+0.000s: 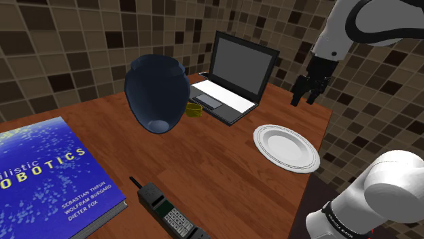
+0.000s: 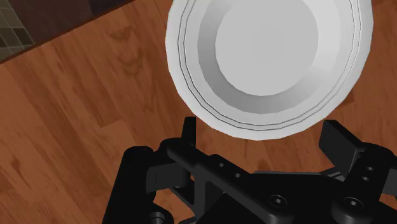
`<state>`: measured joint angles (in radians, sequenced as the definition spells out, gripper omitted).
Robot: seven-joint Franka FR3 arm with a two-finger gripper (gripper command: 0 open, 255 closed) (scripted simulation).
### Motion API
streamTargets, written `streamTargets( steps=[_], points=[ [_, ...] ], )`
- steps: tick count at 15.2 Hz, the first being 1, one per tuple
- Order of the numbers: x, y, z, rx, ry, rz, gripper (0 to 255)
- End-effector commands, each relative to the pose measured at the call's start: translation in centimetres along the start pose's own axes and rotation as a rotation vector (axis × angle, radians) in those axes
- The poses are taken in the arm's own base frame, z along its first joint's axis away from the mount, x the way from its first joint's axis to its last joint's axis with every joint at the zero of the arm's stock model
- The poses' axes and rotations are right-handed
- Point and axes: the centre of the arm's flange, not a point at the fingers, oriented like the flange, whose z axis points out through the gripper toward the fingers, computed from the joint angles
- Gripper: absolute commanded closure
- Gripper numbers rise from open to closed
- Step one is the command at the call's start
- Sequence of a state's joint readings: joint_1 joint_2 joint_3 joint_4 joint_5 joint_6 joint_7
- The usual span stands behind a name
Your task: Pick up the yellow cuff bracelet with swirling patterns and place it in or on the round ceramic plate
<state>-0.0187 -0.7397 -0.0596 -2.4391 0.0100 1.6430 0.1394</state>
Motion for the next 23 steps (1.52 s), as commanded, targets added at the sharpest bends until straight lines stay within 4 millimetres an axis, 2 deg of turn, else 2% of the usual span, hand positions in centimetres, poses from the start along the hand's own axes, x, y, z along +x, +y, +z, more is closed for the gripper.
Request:
streamTargets(
  steps=[1,23],
  points=[
    [0.0,0.0,0.0,0.000,0.000,0.000,0],
    [18.4,-21.4,6.7,0.004,-0.003,0.134,0]
  ],
)
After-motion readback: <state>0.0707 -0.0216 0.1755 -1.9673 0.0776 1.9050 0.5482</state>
